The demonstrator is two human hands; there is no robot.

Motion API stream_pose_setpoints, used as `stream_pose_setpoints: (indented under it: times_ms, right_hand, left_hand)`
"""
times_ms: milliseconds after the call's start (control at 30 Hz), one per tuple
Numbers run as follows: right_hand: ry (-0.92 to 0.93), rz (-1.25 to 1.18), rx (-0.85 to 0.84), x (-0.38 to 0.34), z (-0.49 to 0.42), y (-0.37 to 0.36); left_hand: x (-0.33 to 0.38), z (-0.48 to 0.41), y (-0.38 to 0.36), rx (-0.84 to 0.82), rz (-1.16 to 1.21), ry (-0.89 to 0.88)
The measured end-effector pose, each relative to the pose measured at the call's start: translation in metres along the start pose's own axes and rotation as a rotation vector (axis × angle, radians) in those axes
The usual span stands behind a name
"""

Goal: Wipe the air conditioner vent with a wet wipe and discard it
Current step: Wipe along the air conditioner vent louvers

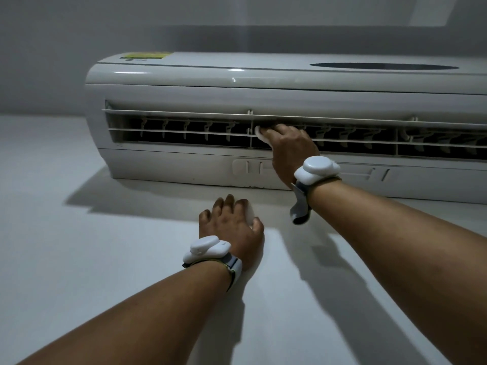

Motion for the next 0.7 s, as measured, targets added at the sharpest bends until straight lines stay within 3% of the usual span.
stream_pose_setpoints:
  times_ms: [700]
  right_hand:
    - [-0.034,0.118,0.015,0.129,0.053,0.038]
  left_hand:
    - [0.011,0.007,0.017,0.03,0.01,0.035]
Point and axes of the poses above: each hand's wrist, its own z-axis away from the middle knuckle, its own y-axis out of the back of the hand, x = y × z, the point moved 7 cm from there along -z, towards the middle knuckle, and after that the axes turned 2 degrees about x, right-handed, at the moved point
